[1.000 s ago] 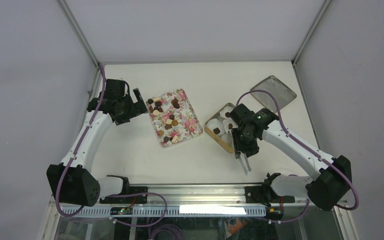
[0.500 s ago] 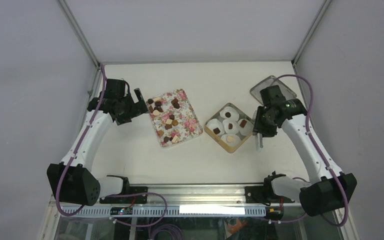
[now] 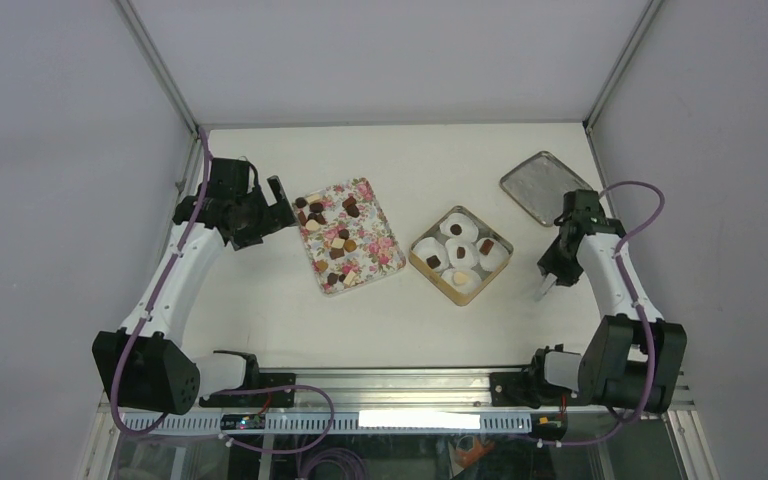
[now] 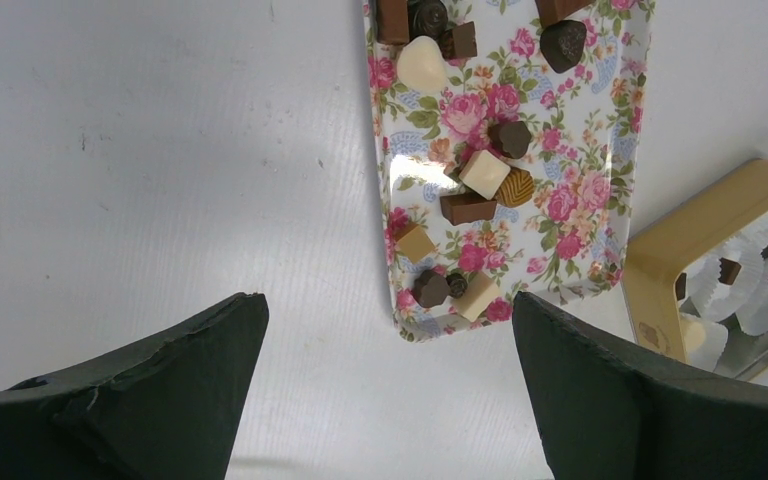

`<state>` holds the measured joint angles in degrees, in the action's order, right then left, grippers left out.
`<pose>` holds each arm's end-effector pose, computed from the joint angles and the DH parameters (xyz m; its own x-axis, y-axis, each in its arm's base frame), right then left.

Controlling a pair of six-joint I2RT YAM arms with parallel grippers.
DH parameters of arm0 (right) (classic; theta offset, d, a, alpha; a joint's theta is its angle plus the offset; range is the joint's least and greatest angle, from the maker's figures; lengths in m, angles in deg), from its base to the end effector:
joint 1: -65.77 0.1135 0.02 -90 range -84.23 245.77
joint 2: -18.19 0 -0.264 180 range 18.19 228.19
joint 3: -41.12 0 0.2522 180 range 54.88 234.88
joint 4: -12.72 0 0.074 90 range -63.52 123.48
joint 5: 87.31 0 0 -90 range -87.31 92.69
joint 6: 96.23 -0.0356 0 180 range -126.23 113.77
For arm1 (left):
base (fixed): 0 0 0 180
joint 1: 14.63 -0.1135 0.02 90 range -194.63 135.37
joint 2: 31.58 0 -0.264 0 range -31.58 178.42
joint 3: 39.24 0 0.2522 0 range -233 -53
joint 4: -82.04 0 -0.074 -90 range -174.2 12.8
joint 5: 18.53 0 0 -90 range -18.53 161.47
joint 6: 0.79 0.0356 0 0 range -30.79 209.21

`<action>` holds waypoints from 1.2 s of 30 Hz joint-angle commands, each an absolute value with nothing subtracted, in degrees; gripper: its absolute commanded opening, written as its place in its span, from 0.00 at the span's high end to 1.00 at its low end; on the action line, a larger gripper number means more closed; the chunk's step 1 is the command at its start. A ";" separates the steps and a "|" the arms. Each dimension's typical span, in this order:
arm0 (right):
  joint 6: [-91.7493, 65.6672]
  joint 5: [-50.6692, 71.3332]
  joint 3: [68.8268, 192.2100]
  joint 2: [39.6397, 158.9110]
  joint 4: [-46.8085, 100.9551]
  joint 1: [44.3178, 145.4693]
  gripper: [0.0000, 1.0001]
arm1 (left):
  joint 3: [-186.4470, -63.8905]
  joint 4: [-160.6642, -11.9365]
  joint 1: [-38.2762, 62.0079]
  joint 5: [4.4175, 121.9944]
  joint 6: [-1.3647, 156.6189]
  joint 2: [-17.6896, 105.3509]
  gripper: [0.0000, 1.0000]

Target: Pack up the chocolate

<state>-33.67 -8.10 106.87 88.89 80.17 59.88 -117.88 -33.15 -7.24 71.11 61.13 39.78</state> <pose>0.2151 -0.0289 0.2370 -0.7691 0.5344 -0.3506 0.5764 0.8170 -0.0190 0.2426 -0.0317 0.3031 -0.8003 -0.3708 -0.4712 -0.2774 0.9256 -0.2574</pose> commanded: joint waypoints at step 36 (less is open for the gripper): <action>-41.87 -13.60 185.41 154.28 86.90 67.93 0.26 | -126.82 -33.20 -7.60 70.43 61.64 45.39 0.01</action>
<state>-37.47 -9.41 175.87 149.13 83.84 66.80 -122.56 -32.45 -7.24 68.48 60.93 44.24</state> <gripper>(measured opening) 0.757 0.991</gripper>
